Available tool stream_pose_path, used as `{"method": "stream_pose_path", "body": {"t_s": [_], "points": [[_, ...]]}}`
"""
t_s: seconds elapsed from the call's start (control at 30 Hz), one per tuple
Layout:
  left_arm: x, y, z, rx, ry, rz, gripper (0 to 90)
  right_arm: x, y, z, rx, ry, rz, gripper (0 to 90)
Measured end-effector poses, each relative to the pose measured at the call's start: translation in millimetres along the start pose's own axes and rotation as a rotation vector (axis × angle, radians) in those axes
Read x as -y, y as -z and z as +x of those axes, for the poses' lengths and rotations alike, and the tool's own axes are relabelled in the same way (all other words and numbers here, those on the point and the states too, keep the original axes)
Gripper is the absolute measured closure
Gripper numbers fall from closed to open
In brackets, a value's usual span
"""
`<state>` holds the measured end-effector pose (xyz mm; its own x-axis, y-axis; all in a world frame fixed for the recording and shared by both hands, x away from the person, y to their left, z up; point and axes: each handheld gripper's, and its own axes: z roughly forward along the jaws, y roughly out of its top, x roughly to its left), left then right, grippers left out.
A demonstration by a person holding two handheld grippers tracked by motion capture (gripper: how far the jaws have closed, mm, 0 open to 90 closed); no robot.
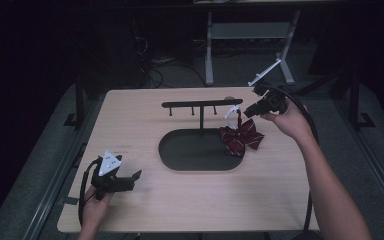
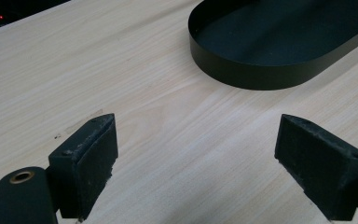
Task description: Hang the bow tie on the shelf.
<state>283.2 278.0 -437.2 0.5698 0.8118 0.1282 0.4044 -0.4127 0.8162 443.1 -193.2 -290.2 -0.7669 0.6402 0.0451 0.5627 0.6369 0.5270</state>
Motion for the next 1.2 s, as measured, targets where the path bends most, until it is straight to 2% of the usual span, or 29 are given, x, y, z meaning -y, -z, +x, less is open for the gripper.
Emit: {"method": "stream_pose_path", "body": {"t_s": [0.33, 1.2], "points": [[-0.1, 0.7, -0.2, 0.001, -0.005, 0.004, 13.1, 5.9, 1.5, -2.7, -0.017, -0.022, -0.005, 72.3], [0.1, 1.0, -0.2, 0.002, -0.006, 0.003, 13.1, 21.3, -2.7, -9.6, -0.027, -0.049, -0.011, 65.6]]}}
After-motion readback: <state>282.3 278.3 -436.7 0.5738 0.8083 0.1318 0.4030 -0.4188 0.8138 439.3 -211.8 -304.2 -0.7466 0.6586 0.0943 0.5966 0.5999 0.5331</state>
